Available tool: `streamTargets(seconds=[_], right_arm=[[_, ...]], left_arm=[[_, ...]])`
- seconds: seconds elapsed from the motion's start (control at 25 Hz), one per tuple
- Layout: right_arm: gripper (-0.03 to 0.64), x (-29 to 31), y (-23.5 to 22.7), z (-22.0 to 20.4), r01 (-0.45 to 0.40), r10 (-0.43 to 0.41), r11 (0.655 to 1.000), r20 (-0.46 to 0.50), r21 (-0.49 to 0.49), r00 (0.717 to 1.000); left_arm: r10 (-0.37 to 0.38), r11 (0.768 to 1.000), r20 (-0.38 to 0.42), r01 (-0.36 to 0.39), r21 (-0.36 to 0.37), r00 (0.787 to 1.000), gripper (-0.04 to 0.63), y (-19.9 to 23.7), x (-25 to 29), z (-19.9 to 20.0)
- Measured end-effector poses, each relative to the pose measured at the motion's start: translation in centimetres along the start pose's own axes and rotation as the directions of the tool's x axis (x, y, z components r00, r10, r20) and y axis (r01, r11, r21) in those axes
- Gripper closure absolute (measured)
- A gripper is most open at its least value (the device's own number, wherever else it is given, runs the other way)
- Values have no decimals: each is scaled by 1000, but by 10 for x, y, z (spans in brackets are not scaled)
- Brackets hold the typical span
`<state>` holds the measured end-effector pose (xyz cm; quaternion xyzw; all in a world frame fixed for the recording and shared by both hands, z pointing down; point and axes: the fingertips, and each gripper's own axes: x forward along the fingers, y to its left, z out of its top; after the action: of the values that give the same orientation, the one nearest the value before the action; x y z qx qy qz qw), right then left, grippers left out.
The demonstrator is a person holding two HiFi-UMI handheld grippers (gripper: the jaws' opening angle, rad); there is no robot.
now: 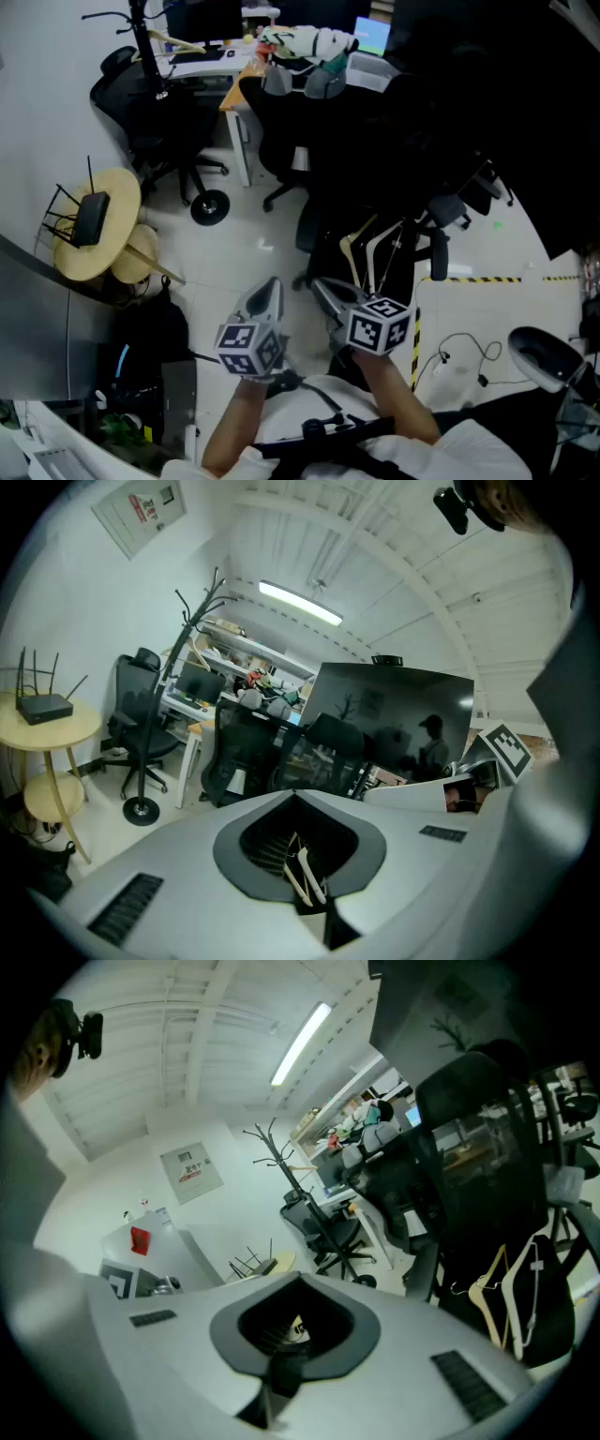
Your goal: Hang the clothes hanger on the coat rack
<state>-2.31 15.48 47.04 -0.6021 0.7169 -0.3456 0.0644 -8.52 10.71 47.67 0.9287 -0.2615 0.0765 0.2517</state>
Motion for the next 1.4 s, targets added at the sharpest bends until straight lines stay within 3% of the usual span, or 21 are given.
streamTargets(seconds=[0.16,0.32,0.56,0.72,0.92,1.0,1.2,1.4], right_arm=[[611,-20,-41,15,57,-57,998,20,-26,998],[611,-49,-86,30,139,-137,990,50,-37,989],[611,-85,-153,39,197,-197,980,73,17,978],[609,-105,-188,55,199,-201,980,126,25,971],[609,-121,-236,57,191,-199,979,115,71,973],[609,-124,-259,56,217,-223,973,84,79,971],[609,-126,-316,44,259,-258,959,-24,119,966],[609,-120,-359,37,258,-250,956,-71,139,966]], left_arm=[[-38,999,-38,37,-21,999,594,-20,41,-21],[-85,996,-126,80,-41,988,594,-44,83,-56],[-134,990,-226,120,-71,965,584,-82,143,-100],[-152,987,-284,132,-91,947,584,-101,183,-124],[-164,985,-371,132,-108,914,583,-117,236,-163],[-167,984,-411,126,-125,896,527,-121,259,-179],[-129,990,-484,83,-115,865,485,-125,311,-218],[-41,998,-566,12,-54,823,440,-109,349,-268]])
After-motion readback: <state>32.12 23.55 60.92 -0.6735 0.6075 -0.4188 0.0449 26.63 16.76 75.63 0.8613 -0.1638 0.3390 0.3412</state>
